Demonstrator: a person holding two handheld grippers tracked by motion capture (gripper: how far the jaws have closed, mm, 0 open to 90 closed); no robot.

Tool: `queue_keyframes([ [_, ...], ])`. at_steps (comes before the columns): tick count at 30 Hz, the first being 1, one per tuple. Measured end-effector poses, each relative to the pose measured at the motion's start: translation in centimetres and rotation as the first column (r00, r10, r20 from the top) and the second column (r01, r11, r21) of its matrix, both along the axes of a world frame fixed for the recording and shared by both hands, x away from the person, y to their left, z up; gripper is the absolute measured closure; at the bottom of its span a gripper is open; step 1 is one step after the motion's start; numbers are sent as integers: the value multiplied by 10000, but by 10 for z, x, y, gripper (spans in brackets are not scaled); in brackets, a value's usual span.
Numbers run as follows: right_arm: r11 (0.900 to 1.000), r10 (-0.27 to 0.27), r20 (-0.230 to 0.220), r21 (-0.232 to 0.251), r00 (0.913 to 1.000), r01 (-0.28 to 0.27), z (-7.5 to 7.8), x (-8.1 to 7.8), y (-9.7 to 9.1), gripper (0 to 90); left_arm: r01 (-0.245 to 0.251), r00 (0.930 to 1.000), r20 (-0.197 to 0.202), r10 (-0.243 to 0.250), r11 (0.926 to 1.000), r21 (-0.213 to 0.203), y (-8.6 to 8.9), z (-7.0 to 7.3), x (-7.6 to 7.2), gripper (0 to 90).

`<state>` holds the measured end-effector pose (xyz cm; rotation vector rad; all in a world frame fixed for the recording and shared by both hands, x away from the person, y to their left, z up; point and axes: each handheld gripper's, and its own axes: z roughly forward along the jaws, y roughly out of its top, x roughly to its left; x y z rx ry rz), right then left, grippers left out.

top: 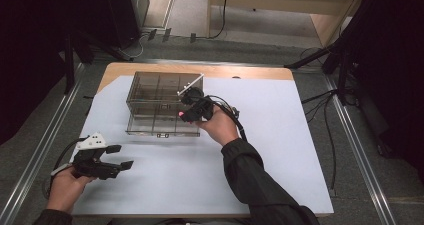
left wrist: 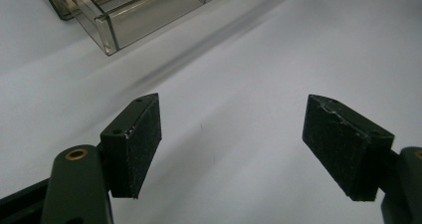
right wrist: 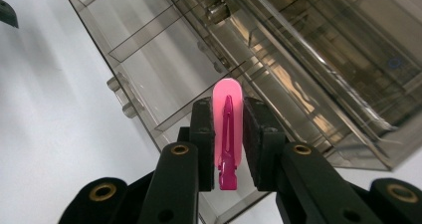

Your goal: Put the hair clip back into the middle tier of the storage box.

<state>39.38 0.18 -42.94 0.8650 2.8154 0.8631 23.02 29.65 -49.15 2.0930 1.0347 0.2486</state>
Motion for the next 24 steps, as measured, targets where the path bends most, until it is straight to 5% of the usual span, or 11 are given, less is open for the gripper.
queue_keyframes([
  [24,9981,10,-263,-614,9997,-27,-25,5,8,776,-64,10000,19,64,10000,-33,2,0,-1,242],
])
